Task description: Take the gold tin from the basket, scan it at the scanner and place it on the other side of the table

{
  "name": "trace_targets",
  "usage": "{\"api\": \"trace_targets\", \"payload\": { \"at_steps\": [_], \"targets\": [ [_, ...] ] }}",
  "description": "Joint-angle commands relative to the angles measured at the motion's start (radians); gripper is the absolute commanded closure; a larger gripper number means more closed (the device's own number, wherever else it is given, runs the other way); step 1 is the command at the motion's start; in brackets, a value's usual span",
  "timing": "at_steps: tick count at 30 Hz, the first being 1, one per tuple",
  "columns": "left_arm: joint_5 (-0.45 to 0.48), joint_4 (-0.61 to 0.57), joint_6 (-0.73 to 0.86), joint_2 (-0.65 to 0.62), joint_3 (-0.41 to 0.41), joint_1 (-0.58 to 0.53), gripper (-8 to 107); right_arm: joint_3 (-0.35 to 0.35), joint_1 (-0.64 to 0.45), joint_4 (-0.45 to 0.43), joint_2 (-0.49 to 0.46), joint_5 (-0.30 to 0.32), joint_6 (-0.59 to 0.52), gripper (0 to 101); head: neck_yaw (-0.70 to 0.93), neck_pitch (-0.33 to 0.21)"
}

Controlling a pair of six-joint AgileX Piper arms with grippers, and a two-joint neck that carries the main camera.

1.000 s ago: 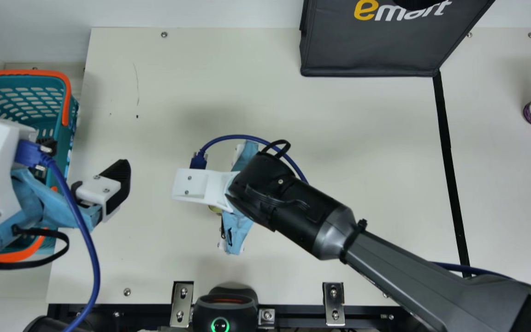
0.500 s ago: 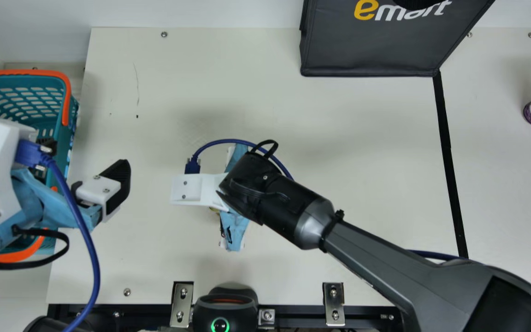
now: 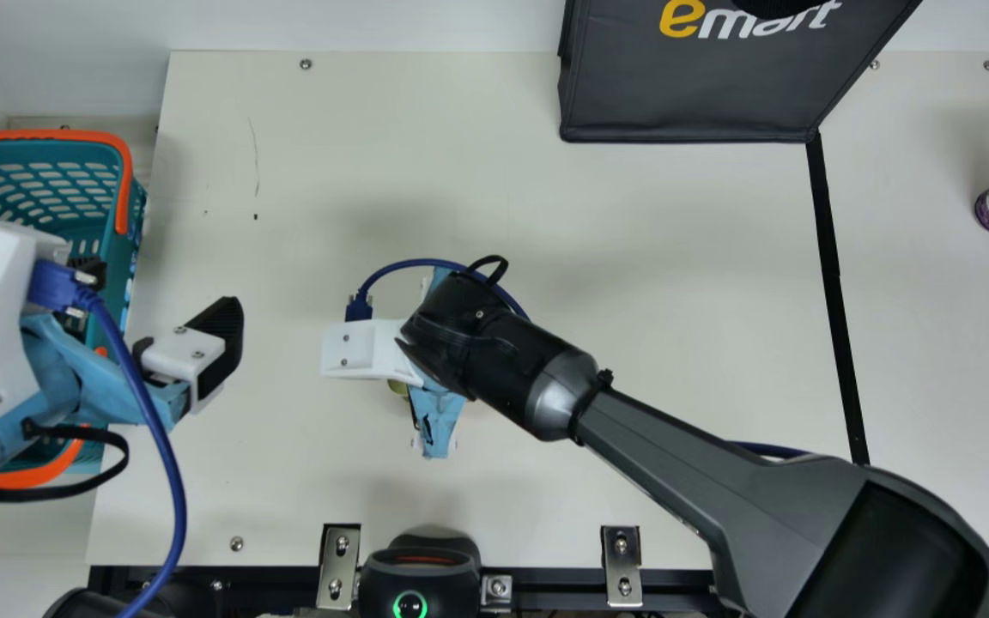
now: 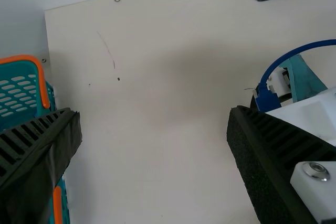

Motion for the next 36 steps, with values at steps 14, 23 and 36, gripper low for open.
{"api": "trace_targets", "payload": {
  "at_steps": [14, 23, 36],
  "targets": [
    [0.000, 0.000, 0.000, 0.000, 0.000, 0.000, 9, -0.064, -0.017, 0.023, -0.010, 0.080, 0.075, 101, 0.000, -0.029],
    [0.000, 0.000, 0.000, 0.000, 0.000, 0.000, 9, -0.161, -0.023, -0.001, -0.017, 0.169, 0.186, 101, 0.000, -0.029],
    [0.000, 0.000, 0.000, 0.000, 0.000, 0.000, 9, -0.253, -0.027, -0.034, -0.015, 0.275, 0.518, 101, 0.000, -0.029]
  ]
}}
